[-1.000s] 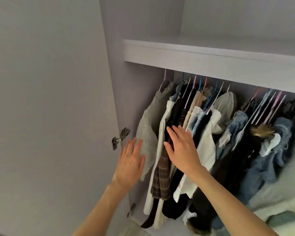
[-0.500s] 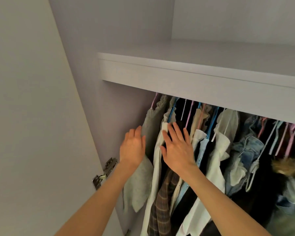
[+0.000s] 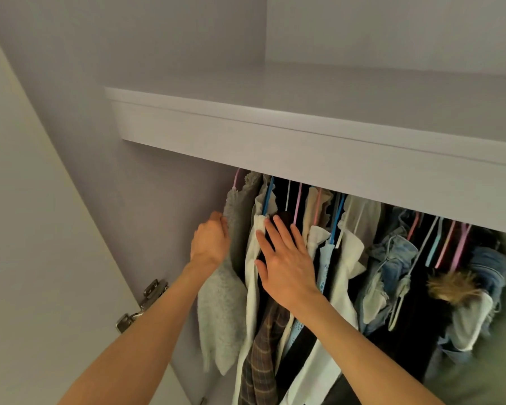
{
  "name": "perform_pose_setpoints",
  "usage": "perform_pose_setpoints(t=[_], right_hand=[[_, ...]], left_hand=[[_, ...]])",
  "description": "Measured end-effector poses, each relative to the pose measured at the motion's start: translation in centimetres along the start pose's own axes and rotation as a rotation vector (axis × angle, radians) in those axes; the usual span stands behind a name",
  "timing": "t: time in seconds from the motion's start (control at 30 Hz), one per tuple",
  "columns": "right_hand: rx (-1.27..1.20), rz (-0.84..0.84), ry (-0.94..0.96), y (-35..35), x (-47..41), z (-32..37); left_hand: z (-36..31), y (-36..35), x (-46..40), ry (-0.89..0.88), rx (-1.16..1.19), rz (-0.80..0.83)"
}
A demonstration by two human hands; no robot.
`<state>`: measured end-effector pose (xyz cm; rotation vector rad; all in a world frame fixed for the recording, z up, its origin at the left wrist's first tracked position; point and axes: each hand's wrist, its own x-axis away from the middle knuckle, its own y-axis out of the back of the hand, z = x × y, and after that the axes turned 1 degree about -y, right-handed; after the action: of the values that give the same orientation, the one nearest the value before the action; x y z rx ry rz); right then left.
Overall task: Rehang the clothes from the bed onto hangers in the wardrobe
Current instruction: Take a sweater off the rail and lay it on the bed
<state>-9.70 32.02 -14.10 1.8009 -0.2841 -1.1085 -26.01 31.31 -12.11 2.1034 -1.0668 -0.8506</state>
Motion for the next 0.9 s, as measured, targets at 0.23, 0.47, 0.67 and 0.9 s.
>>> perform_pose_setpoints(t=[0.23, 0.47, 0.67, 0.9], right_hand=[[-0.028, 0.015, 0.014, 0.2, 0.0, -0.1], [-0.055, 0.023, 0.016, 0.6, -0.1, 0.0], [-0.083, 0.052, 0.026, 0.6, -0.1, -0.2], [-0.508, 0.048, -0.055, 2.2, -1.0, 0.2]], left_hand=[[-0.4, 1.4, -0.3, 0.036, 0.095, 0.098], [-0.6, 2.6, 0.3, 0.022, 0.155, 0.042], [-1.6, 5.1, 0.9, -0.062, 0.17, -0.087], [0.7, 3.8, 7.1, -0.111, 0.075, -0.098]])
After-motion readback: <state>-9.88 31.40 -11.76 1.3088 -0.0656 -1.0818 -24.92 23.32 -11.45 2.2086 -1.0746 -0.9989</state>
